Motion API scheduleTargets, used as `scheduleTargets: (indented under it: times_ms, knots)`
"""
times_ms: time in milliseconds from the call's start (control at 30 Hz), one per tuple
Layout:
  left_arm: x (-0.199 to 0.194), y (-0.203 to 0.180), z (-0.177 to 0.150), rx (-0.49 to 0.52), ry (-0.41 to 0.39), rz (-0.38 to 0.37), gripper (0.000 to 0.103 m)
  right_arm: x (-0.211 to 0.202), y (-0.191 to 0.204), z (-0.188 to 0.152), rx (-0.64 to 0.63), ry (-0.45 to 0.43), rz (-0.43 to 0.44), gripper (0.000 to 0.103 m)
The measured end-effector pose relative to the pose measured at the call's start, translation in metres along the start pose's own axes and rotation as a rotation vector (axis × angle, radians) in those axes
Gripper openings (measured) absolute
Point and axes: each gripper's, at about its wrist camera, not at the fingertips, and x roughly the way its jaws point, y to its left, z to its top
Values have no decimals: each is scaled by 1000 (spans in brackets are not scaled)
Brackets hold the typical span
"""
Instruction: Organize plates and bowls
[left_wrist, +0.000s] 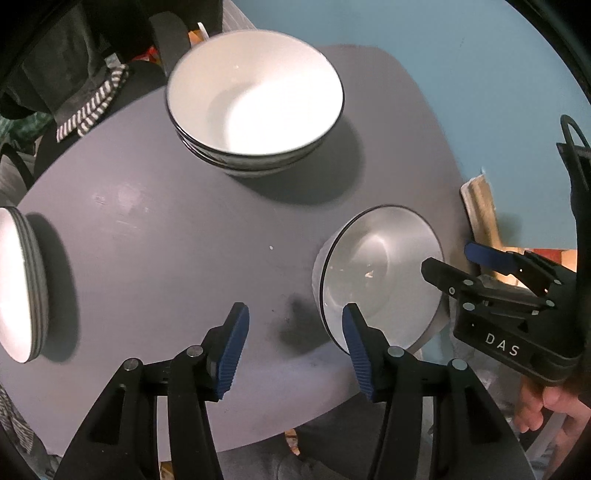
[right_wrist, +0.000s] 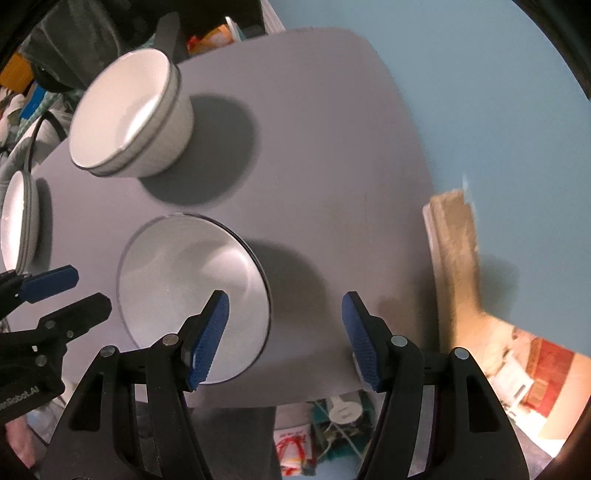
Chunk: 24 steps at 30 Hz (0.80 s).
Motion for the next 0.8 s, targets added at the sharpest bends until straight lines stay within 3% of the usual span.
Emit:
scheduleTargets:
  times_ms: [300, 533, 700, 800]
  knots:
    - [25, -7, 1, -6, 39, -6, 54, 24, -7, -2, 46, 9, 41, 63]
    - [36, -7, 7, -29, 46, -17, 54, 35, -4, 2, 47, 22, 26, 62]
    - [38, -8, 8, -24, 36, -13, 53, 40, 1, 5, 39, 31, 33, 52]
    - [40, -7, 7, -18, 40, -14, 42, 43, 4, 5, 35, 38, 33, 48]
